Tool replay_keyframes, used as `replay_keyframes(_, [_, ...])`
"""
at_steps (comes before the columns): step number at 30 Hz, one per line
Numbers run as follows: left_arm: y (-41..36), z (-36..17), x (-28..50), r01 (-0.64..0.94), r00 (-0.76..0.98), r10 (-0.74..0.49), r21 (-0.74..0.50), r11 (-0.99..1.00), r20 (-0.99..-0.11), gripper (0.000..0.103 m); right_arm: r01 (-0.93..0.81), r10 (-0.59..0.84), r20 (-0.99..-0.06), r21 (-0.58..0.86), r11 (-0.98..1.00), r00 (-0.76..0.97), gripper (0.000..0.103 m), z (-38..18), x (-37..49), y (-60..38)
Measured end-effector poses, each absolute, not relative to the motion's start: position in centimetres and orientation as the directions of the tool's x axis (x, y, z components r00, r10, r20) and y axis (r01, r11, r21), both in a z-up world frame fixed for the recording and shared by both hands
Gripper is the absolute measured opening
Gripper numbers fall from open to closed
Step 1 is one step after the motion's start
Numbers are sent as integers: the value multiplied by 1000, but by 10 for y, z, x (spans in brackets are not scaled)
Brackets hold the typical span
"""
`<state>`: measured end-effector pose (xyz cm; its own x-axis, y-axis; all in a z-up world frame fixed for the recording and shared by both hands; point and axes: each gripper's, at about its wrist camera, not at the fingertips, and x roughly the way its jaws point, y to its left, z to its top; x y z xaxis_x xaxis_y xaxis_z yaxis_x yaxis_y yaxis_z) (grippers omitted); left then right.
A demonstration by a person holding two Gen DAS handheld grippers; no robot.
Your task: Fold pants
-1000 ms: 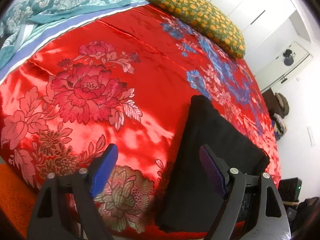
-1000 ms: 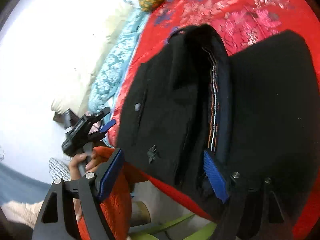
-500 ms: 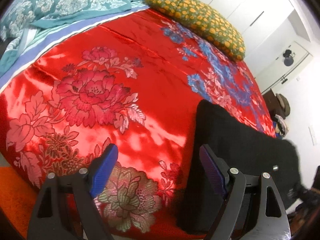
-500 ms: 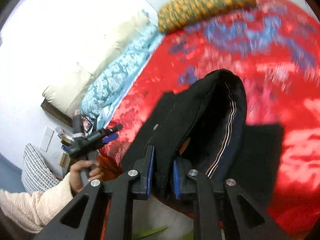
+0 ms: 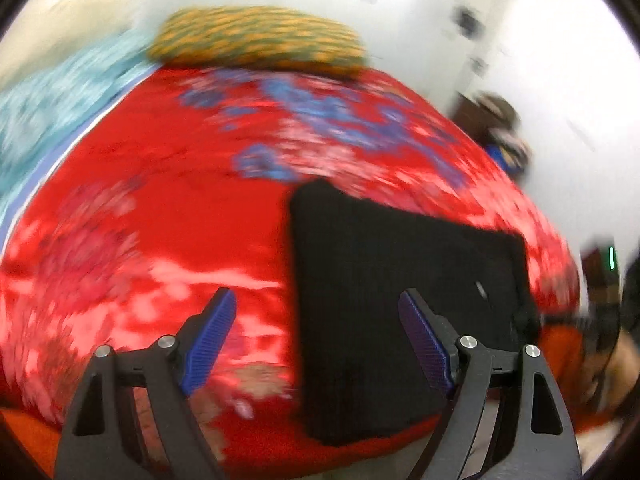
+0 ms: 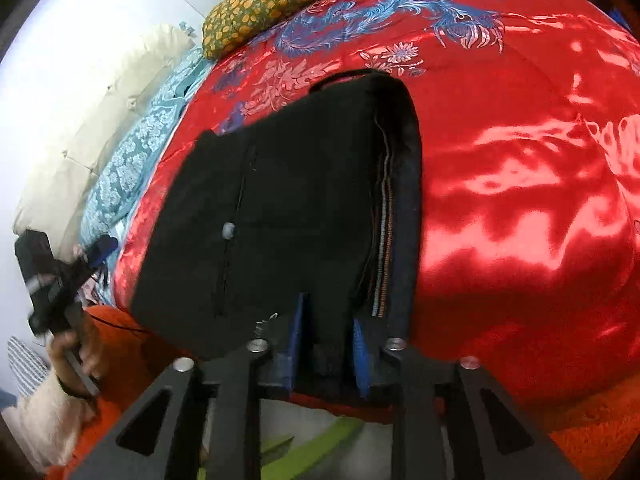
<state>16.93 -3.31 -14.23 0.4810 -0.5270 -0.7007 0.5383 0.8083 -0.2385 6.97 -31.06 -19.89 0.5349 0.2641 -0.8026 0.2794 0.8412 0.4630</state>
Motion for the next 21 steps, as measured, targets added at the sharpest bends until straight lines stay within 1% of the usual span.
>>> replay_keyframes(1, [-46,-145,162,584,467,-524,-197,787,-712,85,267,266,-806,455,850,529,41,-196,72,-307])
replay_keyframes(2, [-54,-148,159,605,459,-518,-173,777,-722,85,265,234,-819,418,869,524,49,-191,73,-305])
replay_keyframes(4, [-70,-157,151,647,439,-491,-114,754,-753,85,280,140,-811,350,894,567,50,-167,71,-305])
replay_keyframes(6, [-82,-167,146,677,420,-459,-66,733,-783,85,269,86,-777,317,910,624,50,-144,73,-306])
replay_keyframes(8, [-92,-175,141,698,416,-425,-17,716,-804,86,190,106,-747,300,935,657,50,-120,90,-296])
replay_keyframes(10, [-95,-178,139,703,428,-409,13,711,-806,89,121,128,-745,270,955,655,50,-110,113,-281])
replay_keyframes(12, [-94,-178,139,700,427,-407,11,714,-807,92,88,119,-764,224,971,635,49,-120,140,-267])
replay_keyframes(13, [-94,-180,139,698,426,-405,8,716,-809,92,99,78,-788,174,980,611,49,-128,148,-267])
replay_keyframes(14, [-94,-181,139,694,421,-404,2,720,-812,93,126,15,-821,105,986,570,46,-144,159,-269])
replay_keyframes(15, [-94,-182,141,693,417,-404,-3,721,-814,94,151,-17,-851,74,986,526,42,-164,168,-276])
replay_keyframes(16, [-92,-184,141,690,409,-403,-11,724,-819,94,187,-35,-869,67,980,493,42,-181,172,-286])
replay_keyframes(17, [-91,-185,140,689,404,-403,-17,725,-821,94,209,-30,-868,86,974,496,43,-189,168,-295])
replay_keyframes(19, [-88,-186,139,687,399,-405,-25,727,-823,94,240,-9,-842,143,960,539,44,-190,164,-305])
replay_keyframes(21, [-87,-186,138,689,397,-403,-22,724,-825,94,247,-23,-839,133,960,543,44,-188,162,-302])
